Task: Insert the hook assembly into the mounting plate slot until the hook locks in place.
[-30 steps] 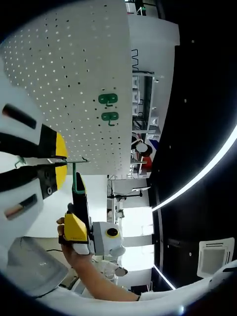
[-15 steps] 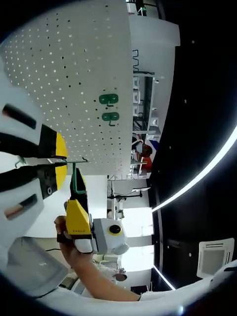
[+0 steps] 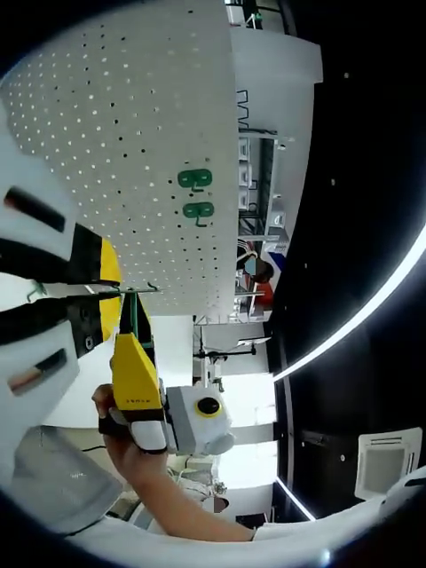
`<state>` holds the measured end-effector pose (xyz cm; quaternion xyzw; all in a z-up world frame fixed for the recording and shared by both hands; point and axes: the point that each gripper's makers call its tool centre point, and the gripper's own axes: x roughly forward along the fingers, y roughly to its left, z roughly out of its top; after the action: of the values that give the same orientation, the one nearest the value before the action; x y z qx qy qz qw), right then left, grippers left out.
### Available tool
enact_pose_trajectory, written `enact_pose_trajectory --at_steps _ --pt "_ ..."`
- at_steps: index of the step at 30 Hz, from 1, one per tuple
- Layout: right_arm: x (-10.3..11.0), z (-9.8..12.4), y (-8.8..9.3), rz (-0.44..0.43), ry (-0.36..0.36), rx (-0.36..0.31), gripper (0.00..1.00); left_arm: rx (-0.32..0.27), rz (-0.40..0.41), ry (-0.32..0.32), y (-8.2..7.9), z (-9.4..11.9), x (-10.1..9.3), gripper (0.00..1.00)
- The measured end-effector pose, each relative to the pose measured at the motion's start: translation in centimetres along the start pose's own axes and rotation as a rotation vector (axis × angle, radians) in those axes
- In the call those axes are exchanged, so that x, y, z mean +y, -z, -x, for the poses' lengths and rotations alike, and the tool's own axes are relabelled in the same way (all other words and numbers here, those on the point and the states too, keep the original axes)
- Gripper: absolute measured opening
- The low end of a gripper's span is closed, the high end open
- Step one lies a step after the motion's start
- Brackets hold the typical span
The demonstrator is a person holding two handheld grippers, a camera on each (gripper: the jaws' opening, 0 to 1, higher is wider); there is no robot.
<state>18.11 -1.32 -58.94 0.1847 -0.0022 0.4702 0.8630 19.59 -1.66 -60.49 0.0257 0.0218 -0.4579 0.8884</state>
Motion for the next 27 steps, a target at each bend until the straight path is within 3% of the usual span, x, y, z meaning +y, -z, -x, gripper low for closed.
enact_pose_trajectory --at_steps 6,27 --pt "-0.6 0.0 0.0 -0.047 0.024 -0.007 0.22 -0.004 0.004 -0.005 -0.1 0.1 0.0 0.03" --pt "-1.5 -0.1 0.4 -0.046 0.108 0.024 0.13 0.02 -0.033 -0.046 0.3 0.1 0.0 0.03"
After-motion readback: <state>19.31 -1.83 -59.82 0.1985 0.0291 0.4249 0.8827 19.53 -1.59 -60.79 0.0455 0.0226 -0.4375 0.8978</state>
